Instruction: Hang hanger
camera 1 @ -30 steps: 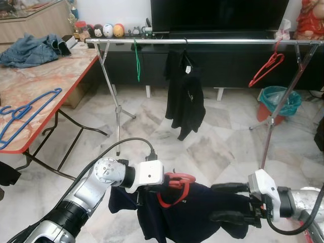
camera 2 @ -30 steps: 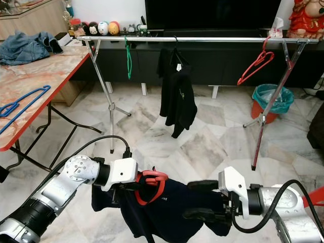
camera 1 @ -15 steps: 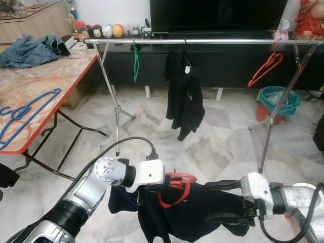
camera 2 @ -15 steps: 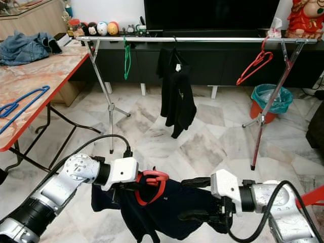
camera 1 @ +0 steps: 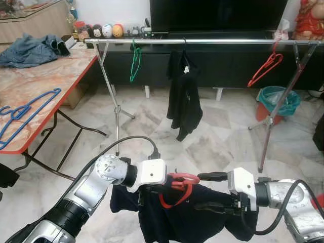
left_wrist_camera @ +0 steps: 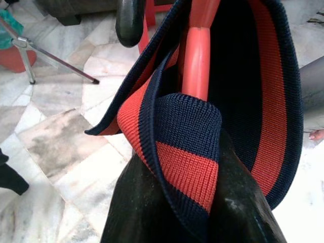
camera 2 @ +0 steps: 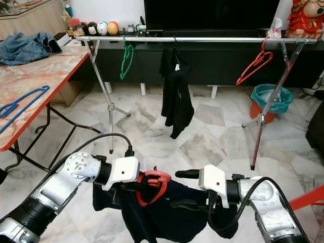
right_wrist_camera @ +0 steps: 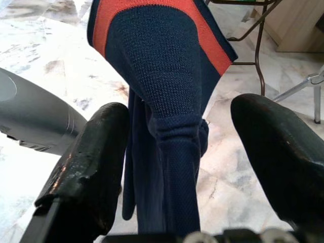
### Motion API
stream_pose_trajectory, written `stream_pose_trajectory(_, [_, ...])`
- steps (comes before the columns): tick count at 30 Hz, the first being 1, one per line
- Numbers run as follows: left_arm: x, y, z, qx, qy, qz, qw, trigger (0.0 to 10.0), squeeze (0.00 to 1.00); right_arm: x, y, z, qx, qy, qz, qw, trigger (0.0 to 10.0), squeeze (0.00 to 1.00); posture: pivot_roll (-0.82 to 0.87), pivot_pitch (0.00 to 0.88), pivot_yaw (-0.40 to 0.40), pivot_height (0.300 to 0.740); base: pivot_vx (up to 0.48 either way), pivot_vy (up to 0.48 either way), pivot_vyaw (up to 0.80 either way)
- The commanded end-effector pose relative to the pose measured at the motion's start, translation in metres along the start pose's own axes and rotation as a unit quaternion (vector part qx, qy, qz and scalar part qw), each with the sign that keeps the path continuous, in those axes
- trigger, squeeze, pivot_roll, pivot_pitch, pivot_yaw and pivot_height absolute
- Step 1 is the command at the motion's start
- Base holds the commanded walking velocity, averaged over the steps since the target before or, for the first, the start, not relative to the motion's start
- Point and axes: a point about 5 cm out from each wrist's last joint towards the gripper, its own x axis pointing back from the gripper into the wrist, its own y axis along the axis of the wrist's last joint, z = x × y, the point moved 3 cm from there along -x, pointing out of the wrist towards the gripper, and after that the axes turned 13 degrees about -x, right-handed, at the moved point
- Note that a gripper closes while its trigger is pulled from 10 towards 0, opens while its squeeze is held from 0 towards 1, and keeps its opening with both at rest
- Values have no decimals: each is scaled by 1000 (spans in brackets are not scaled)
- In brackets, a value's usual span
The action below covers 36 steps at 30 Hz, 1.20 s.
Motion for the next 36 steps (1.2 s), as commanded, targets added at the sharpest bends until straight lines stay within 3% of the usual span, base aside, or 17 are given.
stream_pose_trajectory(1, [3,12,6,-18,5,-21,1000,10000,0,-5,2,1,7,8,-2,1000,0,0,0,21,33,740,0,0,0])
stream_pose_trajectory(36, [2,17,10,-8,17,-32,999,10000,0,-8,-14,13,-16,52,36,998,0,0,2,21,32,740,0,0,0])
